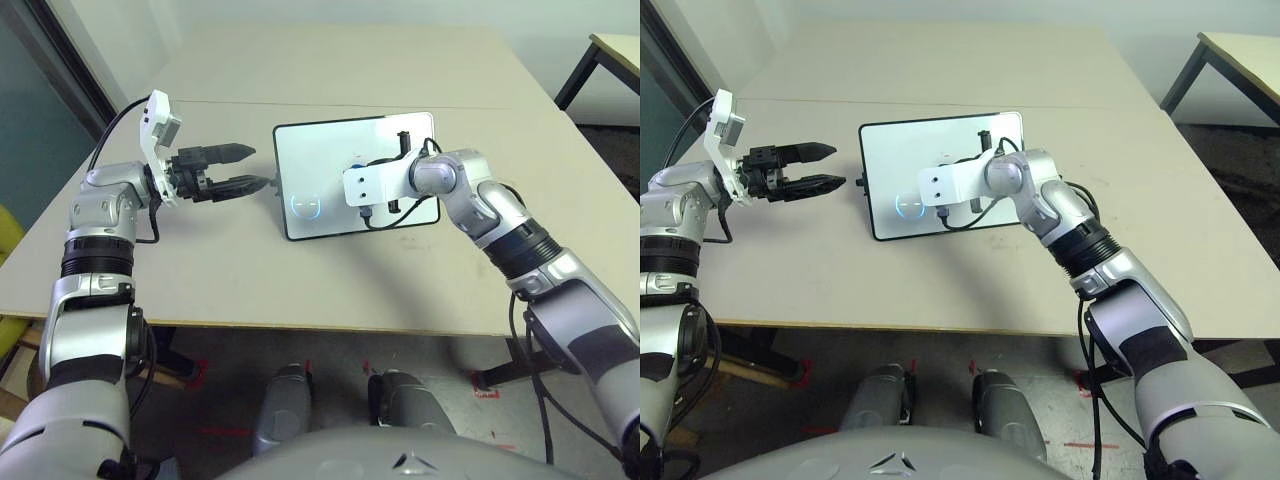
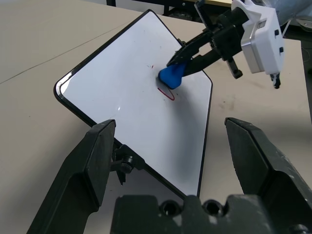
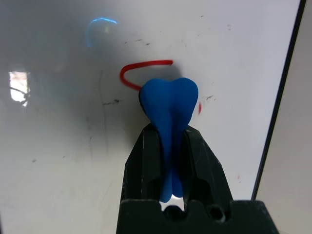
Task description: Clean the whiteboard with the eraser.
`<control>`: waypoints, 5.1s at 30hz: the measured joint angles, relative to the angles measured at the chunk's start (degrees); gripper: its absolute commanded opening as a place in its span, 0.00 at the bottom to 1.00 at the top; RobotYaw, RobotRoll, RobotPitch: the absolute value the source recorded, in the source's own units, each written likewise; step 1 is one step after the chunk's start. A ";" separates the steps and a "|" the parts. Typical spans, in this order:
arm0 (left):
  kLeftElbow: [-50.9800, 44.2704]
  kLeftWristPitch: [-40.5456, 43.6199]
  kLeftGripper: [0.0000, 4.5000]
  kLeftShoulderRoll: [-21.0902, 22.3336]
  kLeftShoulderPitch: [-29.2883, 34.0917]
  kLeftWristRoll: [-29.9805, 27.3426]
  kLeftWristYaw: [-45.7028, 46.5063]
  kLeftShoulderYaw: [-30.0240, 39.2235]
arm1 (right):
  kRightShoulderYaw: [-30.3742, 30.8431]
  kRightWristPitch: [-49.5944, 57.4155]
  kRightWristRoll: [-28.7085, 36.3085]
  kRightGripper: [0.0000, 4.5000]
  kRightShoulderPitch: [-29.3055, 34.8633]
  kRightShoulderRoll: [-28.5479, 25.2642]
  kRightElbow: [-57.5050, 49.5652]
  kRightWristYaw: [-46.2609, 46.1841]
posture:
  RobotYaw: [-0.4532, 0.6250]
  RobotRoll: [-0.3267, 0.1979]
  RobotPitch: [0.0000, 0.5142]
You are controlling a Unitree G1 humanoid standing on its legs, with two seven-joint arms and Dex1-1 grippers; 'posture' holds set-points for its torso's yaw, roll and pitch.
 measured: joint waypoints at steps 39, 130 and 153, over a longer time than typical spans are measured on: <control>0.56 -0.62 1.00 0.01 -0.54 0.08 -0.05 0.00 | 1.08 -4.13 -1.83 0.08 -0.13 -3.83 2.46 -2.35 | 0.57 0.62 0.06; 0.71 -0.63 1.00 1.64 1.82 0.07 1.35 1.34 | -32.06 55.29 28.98 0.08 12.55 -10.95 -15.13 4.39 | 0.57 0.62 0.09; 0.89 -0.93 1.00 1.49 1.89 -0.12 2.78 2.14 | -46.06 68.01 43.15 1.00 5.54 -8.49 7.03 -17.43 | 0.57 0.62 0.08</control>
